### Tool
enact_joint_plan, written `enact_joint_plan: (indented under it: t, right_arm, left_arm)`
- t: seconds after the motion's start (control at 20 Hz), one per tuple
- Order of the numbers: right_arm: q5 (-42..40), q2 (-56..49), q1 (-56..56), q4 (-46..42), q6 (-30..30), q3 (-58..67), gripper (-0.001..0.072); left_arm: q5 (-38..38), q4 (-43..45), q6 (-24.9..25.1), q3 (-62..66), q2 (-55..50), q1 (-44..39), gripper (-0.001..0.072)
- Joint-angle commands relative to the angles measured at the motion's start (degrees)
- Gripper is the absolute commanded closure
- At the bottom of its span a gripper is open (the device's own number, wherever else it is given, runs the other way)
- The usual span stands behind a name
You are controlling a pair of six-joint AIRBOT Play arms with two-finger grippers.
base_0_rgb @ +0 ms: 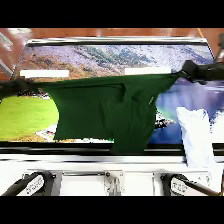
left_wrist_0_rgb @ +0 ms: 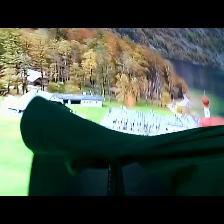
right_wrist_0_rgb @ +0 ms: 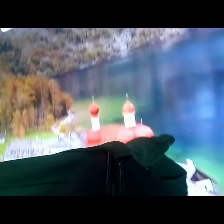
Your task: Fold the shirts.
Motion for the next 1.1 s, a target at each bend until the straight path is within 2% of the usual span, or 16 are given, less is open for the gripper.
enact_joint_plan:
  t: [0.0,0.1,0.25,0.3,0.4,0.45,0.5,0.55,0.7,0.8,0.85,0.9,1.05]
  right_arm:
    - [-15.89,-9.53,5.20,4.07,-0.24,-0.39,0.0650]
    - [-19.15,-12.79,7.89,3.91,-0.22,-0.39,0.0650]
    - [-16.76,-16.57,10.67,3.89,-0.24,-0.39,0.0650]
    - [-16.13,-17.05,11.34,4.07,-0.22,-0.39,0.0639]
    - [-16.15,-16.52,11.76,4.31,-0.04,-0.11,0.0622]
    - [-14.01,-15.47,11.06,4.22,-0.02,0.68,0.0508]
    - [-11.32,-13.97,10.12,3.93,-0.22,1.38,0.0223]
    - [-8.28,-11.98,8.94,2.23,-1.36,1.77,0.0104]
    - [5.70,-6.51,4.20,-11.58,-0.98,1.77,0.0104]
    - [18.88,-5.90,0.15,-16.52,-1.27,0.46,0.0104]
    - [23.58,-5.90,-1.99,-15.15,-3.61,-2.03,0.0105]
    - [26.23,-5.90,-3.80,-12.39,-5.16,-5.25,0.0104]
    - [24.59,-5.90,-7.19,-1.33,-6.88,-16.72,0.0102]
  left_arm:
    - [11.34,-6.34,0.15,-0.46,-10.91,-3.21,0.0666]
    - [11.65,-6.32,0.13,-0.46,-15.45,-4.87,0.0665]
    - [9.99,-6.34,-0.13,-0.46,-20.68,-6.71,0.0663]
    - [9.11,-6.34,-0.11,-0.46,-21.64,-6.88,0.0634]
    - [6.91,-6.29,-0.09,-0.42,-21.97,-6.14,0.0445]
    - [4.00,-5.92,-0.09,0.24,-21.79,-4.83,0.0339]
    - [-0.17,-5.01,-0.11,1.53,-21.75,-2.97,0.0267]
    - [-5.66,-3.21,-0.76,3.21,-21.75,-0.42,0.0251]
    - [-21.68,4.96,-5.49,4.72,-21.66,8.00,0.0251]
    - [-26.60,8.70,-5.40,0.96,-21.11,11.74,0.0239]
    - [-26.53,8.74,-5.42,-2.86,-20.35,13.05,0.0099]
    - [-25.83,8.68,-5.35,-6.88,-19.80,13.68,-0.0001]
    - [-21.33,8.63,-2.78,-16.22,-19.65,13.94,-0.0001]
